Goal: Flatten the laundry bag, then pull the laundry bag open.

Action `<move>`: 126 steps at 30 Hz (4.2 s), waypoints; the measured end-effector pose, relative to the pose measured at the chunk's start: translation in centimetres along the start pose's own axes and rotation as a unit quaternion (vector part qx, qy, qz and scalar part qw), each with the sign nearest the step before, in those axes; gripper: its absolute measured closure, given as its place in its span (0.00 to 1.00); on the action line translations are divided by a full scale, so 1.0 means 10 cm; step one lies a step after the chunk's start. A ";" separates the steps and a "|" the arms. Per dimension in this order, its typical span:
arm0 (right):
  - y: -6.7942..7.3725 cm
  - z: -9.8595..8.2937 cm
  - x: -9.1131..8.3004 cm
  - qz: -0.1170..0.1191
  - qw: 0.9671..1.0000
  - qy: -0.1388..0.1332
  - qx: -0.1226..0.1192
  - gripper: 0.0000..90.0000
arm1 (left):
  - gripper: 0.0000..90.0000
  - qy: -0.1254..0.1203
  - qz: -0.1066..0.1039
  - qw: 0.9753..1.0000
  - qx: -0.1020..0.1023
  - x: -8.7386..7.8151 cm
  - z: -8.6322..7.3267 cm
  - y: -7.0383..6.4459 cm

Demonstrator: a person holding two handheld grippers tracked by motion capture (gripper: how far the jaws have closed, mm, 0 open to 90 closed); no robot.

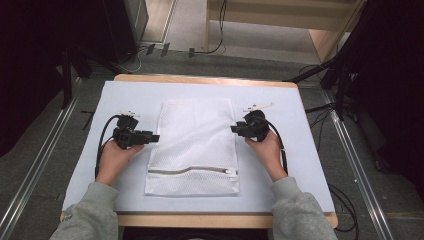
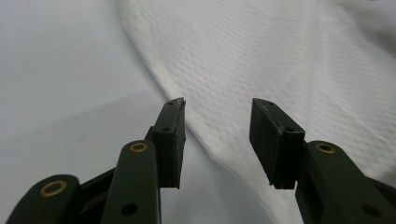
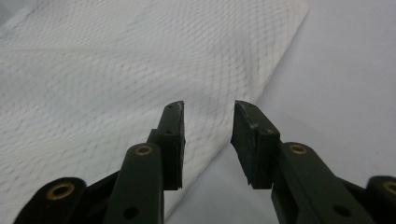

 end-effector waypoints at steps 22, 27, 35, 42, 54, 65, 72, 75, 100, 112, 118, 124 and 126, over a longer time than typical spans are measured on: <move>0.48 -0.58 -0.20 0.032 0.999 0.032 0.000 0.68 | 1.00 0.009 -0.005 1.000 -0.016 0.38 0.25 0.20; 0.52 -0.59 -0.18 0.026 0.999 0.034 -0.005 0.69 | 1.00 -0.003 0.001 1.000 -0.024 0.38 0.32 0.24; 0.57 -0.59 -0.19 0.026 0.998 0.048 -0.008 0.73 | 1.00 -0.023 0.011 0.999 -0.048 0.30 0.40 0.43; 0.56 -0.56 -0.13 0.024 0.998 0.048 -0.020 0.97 | 1.00 -0.023 0.011 0.998 -0.054 0.31 0.39 0.47; 0.45 -0.50 -0.13 0.027 0.998 0.055 -0.012 1.00 | 0.95 -0.023 0.001 0.997 -0.068 0.29 0.39 0.47; 0.55 -0.49 -0.33 0.043 0.999 0.013 -0.022 0.68 | 0.56 -0.011 -0.029 0.999 -0.024 0.08 0.34 0.23; 0.57 -0.55 -0.35 0.050 0.999 0.008 -0.017 0.61 | 0.50 -0.002 -0.031 1.000 0.002 0.05 0.28 0.08; 0.56 -0.57 -0.37 0.054 0.998 0.008 -0.016 0.58 | 0.49 -0.008 -0.036 0.999 0.006 0.02 0.26 0.02; 0.59 -0.59 -0.45 0.056 0.998 -0.003 -0.013 0.55 | 0.42 -0.001 -0.054 0.997 0.063 -0.12 -0.07 -0.45; 0.63 -0.61 -0.42 0.057 0.998 0.002 -0.017 0.56 | 0.41 0.012 -0.070 0.993 0.097 -0.02 -0.15 -0.74; 0.66 -0.63 -0.42 0.057 0.998 0.005 -0.017 0.58 | 0.42 0.017 -0.083 0.990 0.110 0.05 -0.17 -0.87; 0.65 -0.67 -0.44 0.053 0.998 0.008 -0.010 0.63 | 0.42 0.025 -0.094 0.987 0.124 0.13 -0.17 -0.99; 0.65 -0.68 -0.44 0.054 0.998 0.008 -0.005 0.69 | 0.42 0.026 -0.096 0.987 0.125 0.15 -0.17 -1.02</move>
Point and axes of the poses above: each handheld gripper's, and its own axes: x roughly forward along the jaws, z roughly out of its top, y roughly to its left, the point moved 9 cm from there along x, roughly forward along the jaws, and after that the axes turned 8 degrees about -x, right-handed, at the moved point
